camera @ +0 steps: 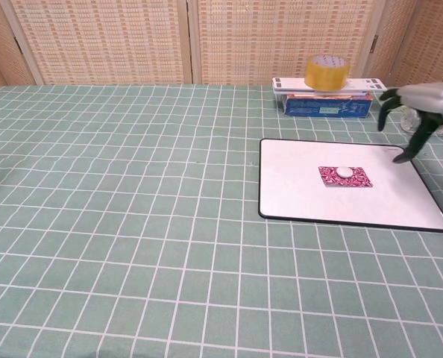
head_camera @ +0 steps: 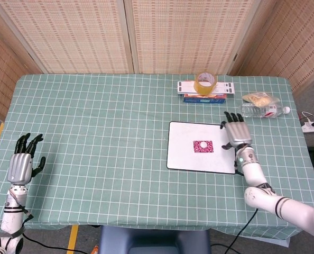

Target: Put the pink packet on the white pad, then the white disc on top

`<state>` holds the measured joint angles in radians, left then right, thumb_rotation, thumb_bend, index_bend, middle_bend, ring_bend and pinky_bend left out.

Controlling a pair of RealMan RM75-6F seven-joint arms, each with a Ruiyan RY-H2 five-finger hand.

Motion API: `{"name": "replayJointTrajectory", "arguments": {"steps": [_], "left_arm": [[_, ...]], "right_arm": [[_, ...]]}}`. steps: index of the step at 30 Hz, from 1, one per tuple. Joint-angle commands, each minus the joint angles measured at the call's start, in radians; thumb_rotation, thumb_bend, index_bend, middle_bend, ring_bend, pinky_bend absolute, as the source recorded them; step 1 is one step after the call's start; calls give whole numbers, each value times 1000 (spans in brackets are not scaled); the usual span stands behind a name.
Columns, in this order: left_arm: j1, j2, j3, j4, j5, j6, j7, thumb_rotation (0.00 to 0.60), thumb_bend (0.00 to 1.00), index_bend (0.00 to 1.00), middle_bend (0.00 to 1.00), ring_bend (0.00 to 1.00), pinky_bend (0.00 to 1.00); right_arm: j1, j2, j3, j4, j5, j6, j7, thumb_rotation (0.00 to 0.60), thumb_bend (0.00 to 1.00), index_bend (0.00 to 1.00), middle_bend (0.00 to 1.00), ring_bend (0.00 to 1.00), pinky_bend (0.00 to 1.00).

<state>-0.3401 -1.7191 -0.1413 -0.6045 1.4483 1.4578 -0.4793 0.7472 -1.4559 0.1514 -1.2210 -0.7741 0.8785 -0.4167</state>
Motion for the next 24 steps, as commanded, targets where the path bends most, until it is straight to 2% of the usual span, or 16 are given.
{"name": "replayJointTrajectory", "arguments": {"steps": [1,4,8,12,17,24], "left_arm": [[-1,-4,4,4,4,1,10,600,392,123,220,0,0],[-2,-8,9,2,11,8,20,600,392,124,220,0,0],[-2,-10,17,-6,25,26,31,600,391,129,220,0,0],[3,-7,18,-17,27,37,28,600,391,131,220,0,0],[4,-5,13,-21,21,33,29,600,392,134,220,0,0],[-1,-4,13,-25,21,25,33,600,392,135,220,0,0]], "right_arm": [[-206,65,-53,-4,-156,236,215,600,3,290,0,0,0],[-315,17,-80,154,-229,308,408,600,0,280,0,0,0],[-402,-43,-80,341,-265,307,617,600,0,280,0,0,0],[-436,-75,-71,437,-311,308,735,600,0,289,0,0,0],[-440,-93,-57,472,-365,317,787,600,0,322,0,0,0],[-445,-100,-50,477,-416,304,787,600,0,314,0,0,0]]}}
